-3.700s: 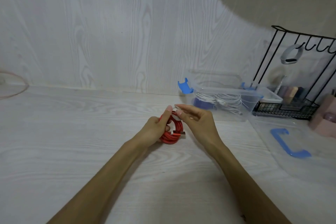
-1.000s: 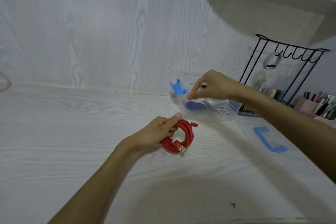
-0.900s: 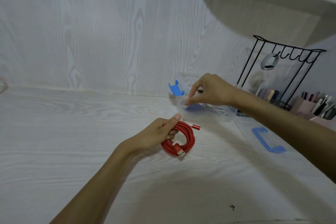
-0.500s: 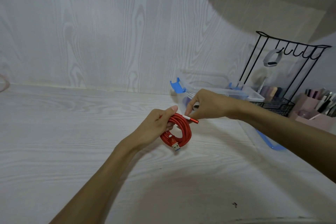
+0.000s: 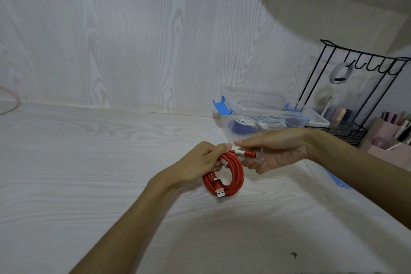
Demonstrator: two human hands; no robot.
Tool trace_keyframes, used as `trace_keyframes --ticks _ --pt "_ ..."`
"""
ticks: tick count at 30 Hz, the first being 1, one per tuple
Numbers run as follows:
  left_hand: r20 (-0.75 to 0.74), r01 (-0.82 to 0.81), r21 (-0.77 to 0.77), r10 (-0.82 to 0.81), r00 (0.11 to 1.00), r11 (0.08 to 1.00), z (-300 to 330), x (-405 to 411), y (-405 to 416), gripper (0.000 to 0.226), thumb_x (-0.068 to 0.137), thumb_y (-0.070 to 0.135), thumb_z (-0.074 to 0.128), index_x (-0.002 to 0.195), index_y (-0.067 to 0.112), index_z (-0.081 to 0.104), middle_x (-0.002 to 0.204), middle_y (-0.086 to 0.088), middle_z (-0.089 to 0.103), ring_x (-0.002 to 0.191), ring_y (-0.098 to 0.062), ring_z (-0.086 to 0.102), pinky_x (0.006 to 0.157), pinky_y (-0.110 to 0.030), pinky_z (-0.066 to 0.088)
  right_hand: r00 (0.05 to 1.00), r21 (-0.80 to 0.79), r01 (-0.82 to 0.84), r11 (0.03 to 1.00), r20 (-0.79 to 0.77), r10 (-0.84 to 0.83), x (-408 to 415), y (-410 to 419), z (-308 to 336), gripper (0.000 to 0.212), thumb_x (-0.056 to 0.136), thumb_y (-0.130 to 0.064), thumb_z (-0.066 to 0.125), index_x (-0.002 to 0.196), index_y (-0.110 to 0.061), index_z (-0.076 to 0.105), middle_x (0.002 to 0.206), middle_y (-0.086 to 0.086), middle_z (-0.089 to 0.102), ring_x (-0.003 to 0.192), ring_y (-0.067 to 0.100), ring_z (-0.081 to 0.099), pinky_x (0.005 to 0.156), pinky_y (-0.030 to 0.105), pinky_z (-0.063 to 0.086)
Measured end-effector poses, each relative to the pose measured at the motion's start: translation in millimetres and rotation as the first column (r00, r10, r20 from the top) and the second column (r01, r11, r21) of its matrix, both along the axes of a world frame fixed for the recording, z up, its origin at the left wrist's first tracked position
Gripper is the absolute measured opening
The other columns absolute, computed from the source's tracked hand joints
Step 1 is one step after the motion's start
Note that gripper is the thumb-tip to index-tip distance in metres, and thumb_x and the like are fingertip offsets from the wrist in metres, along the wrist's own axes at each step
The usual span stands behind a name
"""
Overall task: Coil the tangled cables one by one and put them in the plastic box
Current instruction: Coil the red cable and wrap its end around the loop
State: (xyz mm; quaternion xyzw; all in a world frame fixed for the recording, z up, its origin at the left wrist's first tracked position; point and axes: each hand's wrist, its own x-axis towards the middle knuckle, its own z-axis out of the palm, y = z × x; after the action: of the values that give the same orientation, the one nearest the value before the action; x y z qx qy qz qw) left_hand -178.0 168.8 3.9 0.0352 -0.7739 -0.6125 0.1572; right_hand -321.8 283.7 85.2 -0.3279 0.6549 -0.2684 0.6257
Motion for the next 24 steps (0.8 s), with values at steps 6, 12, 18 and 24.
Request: trace_keyframes --ticks 6,12,18,24 --pt "0.069 0.03 -0.012 -0.03 0.997 0.999 0 2 2 0.062 0.102 0.024 0.035 0.04 0.028 0.039 0.042 0.013 0.041 0.042 0.0 0.036 0.052 -0.009 0.033 0.994 -0.025 -0.026 0.999 -0.105 0.023 2 0 -14 0.032 0.084 -0.029 0.061 0.054 -0.017 0.058 0.055 -0.005 0.042 0.058 0.005 0.032 0.051 0.013 0.036" --pt "0.139 0.143 -0.039 -0.136 0.981 0.989 6 7 0 0.053 0.094 0.062 0.02 0.058 0.025 0.035 0.058 0.007 0.036 0.056 -0.005 0.035 0.066 -0.011 0.037 0.956 -0.093 0.22 0.971 0.216 -0.196 1 10 -31 0.028 0.08 -0.023 0.059 0.055 -0.012 0.055 0.05 -0.005 0.042 0.044 0.003 0.037 0.052 0.013 0.028" --pt "0.133 0.344 0.03 -0.345 0.929 0.939 10 13 0 0.024 0.08 0.055 0.048 0.072 0.035 0.058 0.07 0.011 0.052 0.064 -0.003 0.046 0.069 -0.017 0.039 0.914 -0.092 0.313 0.945 0.299 -0.274 -7 18 -42 0.023 0.085 -0.019 0.053 0.068 -0.011 0.039 0.05 -0.003 0.043 0.042 0.004 0.036 0.059 0.016 0.024" --pt "0.198 0.375 0.048 -0.377 0.905 0.926 12 15 -2 0.033 0.096 0.033 0.044 0.063 0.025 0.046 0.065 0.012 0.04 0.059 -0.002 0.035 0.064 -0.014 0.036 0.925 -0.108 0.268 0.957 0.307 -0.224 -3 20 -45 0.038 0.049 -0.022 0.093 0.058 -0.009 0.059 0.057 0.0 0.04 0.05 0.005 0.037 0.063 0.02 0.029"
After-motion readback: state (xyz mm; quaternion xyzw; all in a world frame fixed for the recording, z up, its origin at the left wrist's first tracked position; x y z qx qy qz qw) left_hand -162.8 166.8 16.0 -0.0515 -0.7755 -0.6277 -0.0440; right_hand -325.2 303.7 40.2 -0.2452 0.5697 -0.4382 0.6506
